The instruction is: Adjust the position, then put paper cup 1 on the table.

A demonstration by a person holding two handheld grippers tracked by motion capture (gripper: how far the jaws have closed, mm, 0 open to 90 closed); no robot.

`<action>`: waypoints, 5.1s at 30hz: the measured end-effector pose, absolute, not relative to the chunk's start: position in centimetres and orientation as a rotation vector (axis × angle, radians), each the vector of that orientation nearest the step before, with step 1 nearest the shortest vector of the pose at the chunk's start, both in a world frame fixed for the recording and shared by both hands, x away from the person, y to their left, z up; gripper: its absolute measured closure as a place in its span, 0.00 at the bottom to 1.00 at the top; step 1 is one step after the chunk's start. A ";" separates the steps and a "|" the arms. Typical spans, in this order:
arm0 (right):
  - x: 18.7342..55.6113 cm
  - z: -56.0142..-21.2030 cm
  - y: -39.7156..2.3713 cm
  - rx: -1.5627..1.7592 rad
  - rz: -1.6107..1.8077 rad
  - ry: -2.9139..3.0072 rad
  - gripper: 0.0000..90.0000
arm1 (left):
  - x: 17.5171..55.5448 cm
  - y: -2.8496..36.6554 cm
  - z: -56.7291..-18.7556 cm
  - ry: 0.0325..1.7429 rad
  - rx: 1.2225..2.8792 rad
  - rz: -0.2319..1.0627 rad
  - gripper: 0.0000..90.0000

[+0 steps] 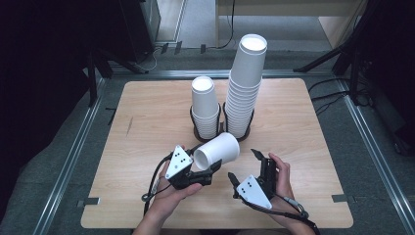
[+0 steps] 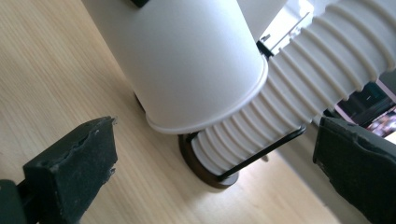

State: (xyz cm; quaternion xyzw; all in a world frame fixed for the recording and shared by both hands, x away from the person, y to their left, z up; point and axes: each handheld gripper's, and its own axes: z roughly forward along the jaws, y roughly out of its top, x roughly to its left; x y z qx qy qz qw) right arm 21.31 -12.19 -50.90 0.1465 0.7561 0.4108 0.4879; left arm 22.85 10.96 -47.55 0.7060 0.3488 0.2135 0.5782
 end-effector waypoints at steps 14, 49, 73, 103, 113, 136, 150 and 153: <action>21.8 -49.4 -13.2 0.726 1.248 1.778 0.04 | 22.9 11.4 -47.9 0.826 1.543 0.521 0.25; 21.7 -47.2 -13.8 1.512 1.828 1.775 0.00 | 22.6 11.1 -48.6 0.802 1.438 0.558 0.25; 22.9 -47.4 -14.6 2.402 2.244 1.333 0.00 | 21.8 9.6 -48.9 0.773 1.445 0.583 0.26; 25.3 -48.6 -11.7 2.711 2.401 1.026 0.00 | 21.4 8.9 -48.9 0.730 1.459 0.606 0.26; 26.3 -49.0 -11.6 2.750 2.413 1.014 0.01 | 21.3 8.7 -48.9 0.719 1.463 0.603 0.26; 26.5 -49.5 -11.1 2.716 2.439 0.993 0.14 | 21.4 8.9 -48.9 0.706 1.486 0.609 0.24; 26.6 -49.8 -10.8 2.642 2.442 0.997 0.16 | 21.6 9.6 -48.4 0.749 1.519 0.570 0.23; 26.7 -50.0 -10.9 2.637 2.437 0.998 0.16 | 21.6 9.8 -48.1 0.768 1.534 0.561 0.17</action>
